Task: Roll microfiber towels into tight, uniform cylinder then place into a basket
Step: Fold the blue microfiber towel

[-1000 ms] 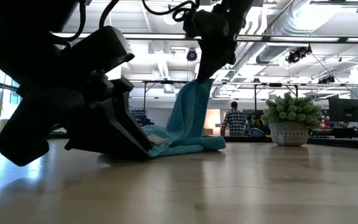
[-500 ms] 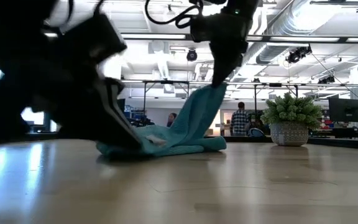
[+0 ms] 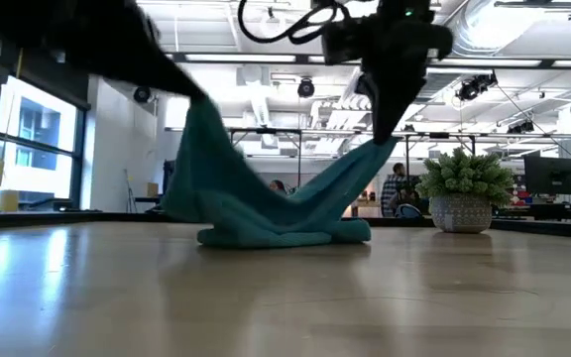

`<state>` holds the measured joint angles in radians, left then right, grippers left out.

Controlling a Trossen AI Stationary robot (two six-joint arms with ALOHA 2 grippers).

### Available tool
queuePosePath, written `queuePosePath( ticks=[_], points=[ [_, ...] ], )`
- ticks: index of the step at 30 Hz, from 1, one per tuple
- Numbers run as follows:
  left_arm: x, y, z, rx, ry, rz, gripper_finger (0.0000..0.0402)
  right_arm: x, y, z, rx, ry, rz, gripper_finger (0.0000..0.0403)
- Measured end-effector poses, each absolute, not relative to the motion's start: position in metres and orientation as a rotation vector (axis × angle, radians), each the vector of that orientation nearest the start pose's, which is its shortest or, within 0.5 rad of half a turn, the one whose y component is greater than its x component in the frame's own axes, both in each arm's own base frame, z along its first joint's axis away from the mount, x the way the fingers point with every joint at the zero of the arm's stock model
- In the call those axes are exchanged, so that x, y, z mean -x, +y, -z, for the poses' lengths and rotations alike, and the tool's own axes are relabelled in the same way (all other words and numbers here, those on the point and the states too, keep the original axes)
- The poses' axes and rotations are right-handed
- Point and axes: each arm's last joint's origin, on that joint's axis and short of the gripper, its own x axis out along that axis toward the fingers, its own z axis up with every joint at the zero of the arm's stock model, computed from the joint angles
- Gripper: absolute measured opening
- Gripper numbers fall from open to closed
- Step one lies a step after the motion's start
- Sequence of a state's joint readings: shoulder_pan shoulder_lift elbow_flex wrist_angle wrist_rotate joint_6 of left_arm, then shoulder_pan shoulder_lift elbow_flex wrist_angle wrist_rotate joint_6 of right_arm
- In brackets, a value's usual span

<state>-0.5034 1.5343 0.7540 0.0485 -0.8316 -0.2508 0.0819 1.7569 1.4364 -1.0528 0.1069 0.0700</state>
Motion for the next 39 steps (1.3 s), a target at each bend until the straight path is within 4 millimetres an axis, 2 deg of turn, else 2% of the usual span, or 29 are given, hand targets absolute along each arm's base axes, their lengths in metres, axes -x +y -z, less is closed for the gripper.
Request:
queuePosePath(
  ticks=[7, 13, 16, 18, 20, 22, 23, 26, 28, 33, 36, 39],
  points=[
    [-0.241, -0.114, -0.222, -0.264, 0.425, -0.491, 0.0, -0.324, 0.06, -0.252, 0.253, 1.392, 0.116, 0.0],
    [-0.229, -0.102, -0.249, -0.328, 0.355, -0.582, 0.0, -0.297, 0.079, -0.287, 0.368, 1.264, 0.182, 0.0],
    [-0.223, -0.09, -0.264, -0.361, 0.326, -0.652, 0.0, -0.285, 0.073, -0.308, 0.439, 1.155, 0.267, 0.0],
    [-0.219, -0.08, -0.275, -0.378, 0.311, -0.696, 0.0, -0.28, 0.066, -0.32, 0.53, 1.08, 0.384, 0.0],
    [-0.216, -0.069, -0.283, -0.4, 0.315, -0.735, 0.0, -0.278, 0.057, -0.332, 0.603, 0.983, 0.542, 0.0],
    [-0.215, -0.059, -0.289, -0.386, 0.307, -0.751, 0.0, -0.281, 0.047, -0.34, 0.596, 0.903, 0.649, 0.0],
    [-0.215, -0.055, -0.292, -0.362, 0.297, -0.721, 0.0, -0.284, 0.044, -0.342, 0.566, 0.888, 0.626, 0.0],
    [-0.214, -0.049, -0.299, -0.295, 0.26, -0.527, 0.0, -0.291, 0.043, -0.338, 0.467, 0.943, 0.342, 0.0],
    [-0.213, -0.048, -0.302, -0.278, 0.246, -0.461, 0.0, -0.291, 0.044, -0.336, 0.457, 0.97, 0.25, 0.0],
    [-0.207, -0.04, -0.307, -0.332, 0.251, -0.684, 0.0, -0.289, 0.035, -0.341, 0.59, 0.927, 0.536, 0.0],
    [-0.208, -0.036, -0.306, -0.405, 0.286, -0.709, 0.0, -0.29, 0.033, -0.342, 0.67, 0.942, 0.541, 0.0],
    [-0.21, -0.028, -0.305, -0.447, 0.315, -0.74, 0.0, -0.294, 0.022, -0.344, 0.692, 0.945, 0.555, 0.0]
  ],
)
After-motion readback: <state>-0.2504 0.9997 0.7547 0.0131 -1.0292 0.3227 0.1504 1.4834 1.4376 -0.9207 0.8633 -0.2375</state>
